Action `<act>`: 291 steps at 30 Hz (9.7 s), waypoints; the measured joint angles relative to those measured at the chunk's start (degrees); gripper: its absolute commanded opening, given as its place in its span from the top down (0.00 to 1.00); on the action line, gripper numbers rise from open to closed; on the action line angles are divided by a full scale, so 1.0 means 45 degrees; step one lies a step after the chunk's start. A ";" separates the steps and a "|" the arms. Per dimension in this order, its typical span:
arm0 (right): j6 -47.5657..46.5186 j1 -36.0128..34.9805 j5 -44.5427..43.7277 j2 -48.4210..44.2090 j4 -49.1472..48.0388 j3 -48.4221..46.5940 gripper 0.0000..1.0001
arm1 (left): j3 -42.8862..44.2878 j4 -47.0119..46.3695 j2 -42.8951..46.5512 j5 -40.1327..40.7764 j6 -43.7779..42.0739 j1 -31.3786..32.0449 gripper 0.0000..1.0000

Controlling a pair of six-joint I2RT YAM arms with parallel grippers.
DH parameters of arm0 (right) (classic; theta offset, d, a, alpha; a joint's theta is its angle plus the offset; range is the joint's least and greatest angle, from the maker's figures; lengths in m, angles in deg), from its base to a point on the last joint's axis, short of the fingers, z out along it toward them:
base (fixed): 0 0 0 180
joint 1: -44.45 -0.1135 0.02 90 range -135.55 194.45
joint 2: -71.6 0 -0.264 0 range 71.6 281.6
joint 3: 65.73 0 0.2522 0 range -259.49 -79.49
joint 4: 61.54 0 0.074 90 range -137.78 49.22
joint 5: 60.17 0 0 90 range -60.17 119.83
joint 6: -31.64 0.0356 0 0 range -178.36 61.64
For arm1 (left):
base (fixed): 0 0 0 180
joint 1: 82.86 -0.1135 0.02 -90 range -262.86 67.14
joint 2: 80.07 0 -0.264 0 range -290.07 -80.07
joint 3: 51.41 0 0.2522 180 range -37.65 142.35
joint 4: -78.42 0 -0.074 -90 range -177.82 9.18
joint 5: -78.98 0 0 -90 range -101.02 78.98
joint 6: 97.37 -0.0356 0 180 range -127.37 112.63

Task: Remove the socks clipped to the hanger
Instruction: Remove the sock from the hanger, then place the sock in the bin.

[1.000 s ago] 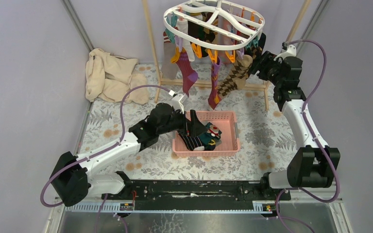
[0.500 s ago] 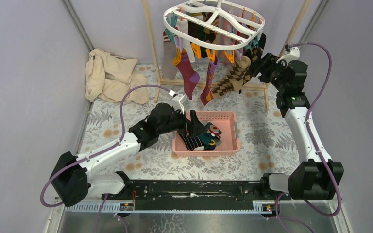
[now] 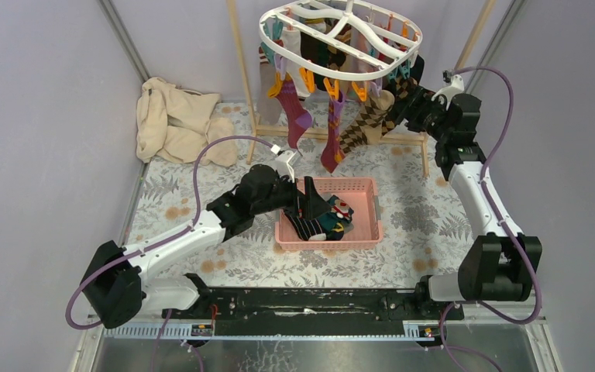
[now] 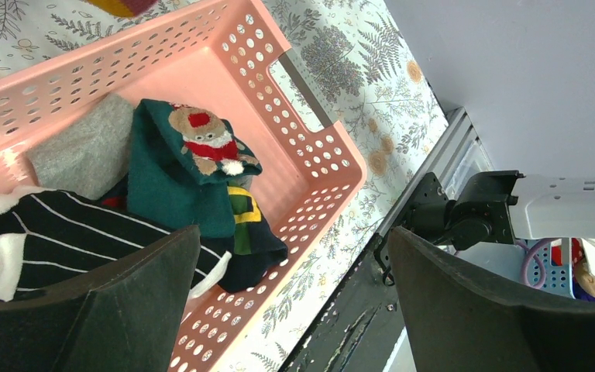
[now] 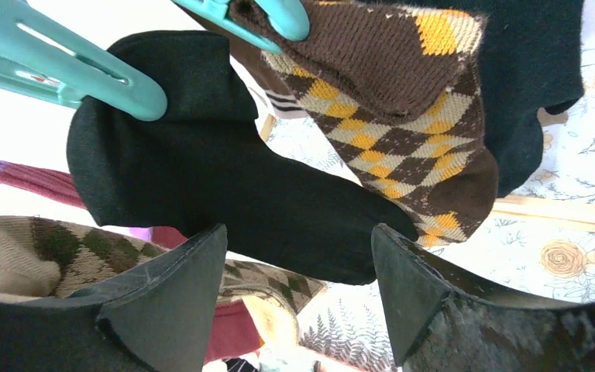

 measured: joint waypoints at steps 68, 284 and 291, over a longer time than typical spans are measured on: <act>-0.1370 -0.3026 -0.1336 -0.3259 0.2152 -0.0165 0.94 | 0.1773 -0.1933 -0.0772 -0.0709 0.1020 0.0670 0.01; -0.1685 -0.2283 -0.8850 -0.1617 0.5450 -0.2764 0.25 | 0.0034 -0.3045 -0.3186 0.2599 -0.0903 0.0651 0.49; -0.0865 -0.0437 -0.7422 -0.1389 0.5066 -0.2671 0.26 | 0.0034 -0.2992 -0.3240 0.2754 -0.0889 0.0641 0.02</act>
